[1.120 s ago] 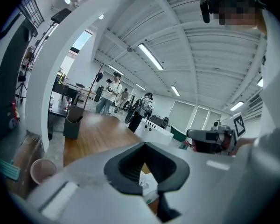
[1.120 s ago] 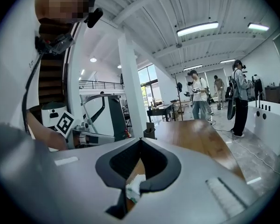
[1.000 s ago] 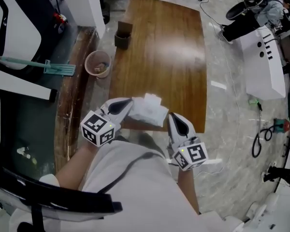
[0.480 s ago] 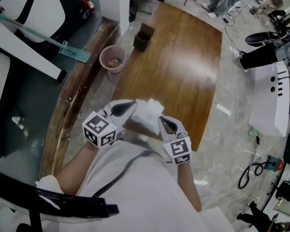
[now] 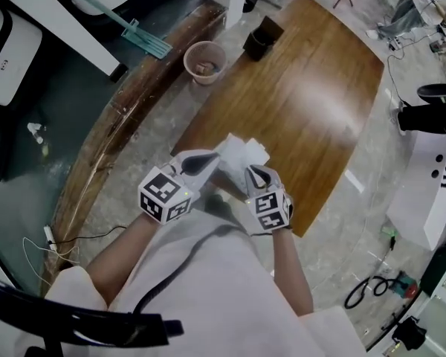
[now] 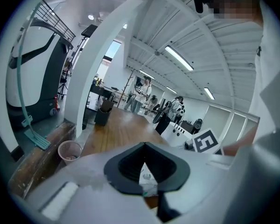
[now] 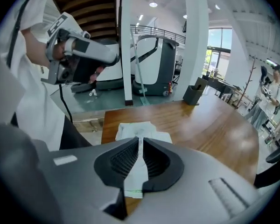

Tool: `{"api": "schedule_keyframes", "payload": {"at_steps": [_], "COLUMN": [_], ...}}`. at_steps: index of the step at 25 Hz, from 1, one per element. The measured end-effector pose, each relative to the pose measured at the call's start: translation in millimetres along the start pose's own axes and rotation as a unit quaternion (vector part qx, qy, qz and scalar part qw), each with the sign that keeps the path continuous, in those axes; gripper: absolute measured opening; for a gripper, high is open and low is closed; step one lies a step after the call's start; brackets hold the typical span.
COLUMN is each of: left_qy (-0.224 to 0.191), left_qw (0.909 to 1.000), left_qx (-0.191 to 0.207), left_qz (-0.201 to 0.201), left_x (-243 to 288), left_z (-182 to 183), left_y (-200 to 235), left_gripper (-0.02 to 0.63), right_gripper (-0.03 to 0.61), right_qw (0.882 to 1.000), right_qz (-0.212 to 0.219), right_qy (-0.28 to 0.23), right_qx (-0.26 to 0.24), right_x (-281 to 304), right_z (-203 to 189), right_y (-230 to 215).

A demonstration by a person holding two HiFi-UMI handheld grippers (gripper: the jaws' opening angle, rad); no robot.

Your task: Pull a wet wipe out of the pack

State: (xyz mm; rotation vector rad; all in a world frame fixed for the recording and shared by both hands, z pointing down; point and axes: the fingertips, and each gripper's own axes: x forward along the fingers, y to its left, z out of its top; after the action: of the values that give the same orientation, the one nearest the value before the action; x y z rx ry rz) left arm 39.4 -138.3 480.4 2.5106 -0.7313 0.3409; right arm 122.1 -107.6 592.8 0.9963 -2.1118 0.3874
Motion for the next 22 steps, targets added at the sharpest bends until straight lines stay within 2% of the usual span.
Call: {"api": "schedule_keyframes", "payload": {"at_steps": [6,12,16,19,22], "left_qy": [0.027,0.051,0.083,0.115,0.136], "left_qw": [0.9996,0.9986,0.9947,0.9879,0.9813], "left_qx": [0.003,0.011,0.059,0.103,0.135], "left_qz": [0.004,-0.004,0.009,0.017,0.019], "left_x": [14.3,34.2,50.7,64.0,78.2], "left_z": [-28.3,-48.6,-64.6,-82.5,-97.5], "left_y": [-5.4,-9.2,-7.0,-7.1,-8.5], "left_gripper": [0.006,0.006,0.017,0.091,0.127], "right_gripper": [0.051,0.071,0.072,0.072,0.072], "right_qw": [0.999,0.999,0.998,0.998,0.998], "right_qz": [0.031,0.024,0.02,0.019,0.016], "right_qy": [0.022,0.038,0.049,0.054,0.053], "right_qx": [-0.026,-0.022,-0.027,-0.026,-0.022], "right_x": [19.3,26.3,29.9,29.8,25.2], "right_z": [-11.4,-14.7,-16.6,-17.2,-17.2], "right_y": [7.2,8.3,7.7,9.1,8.8]}}
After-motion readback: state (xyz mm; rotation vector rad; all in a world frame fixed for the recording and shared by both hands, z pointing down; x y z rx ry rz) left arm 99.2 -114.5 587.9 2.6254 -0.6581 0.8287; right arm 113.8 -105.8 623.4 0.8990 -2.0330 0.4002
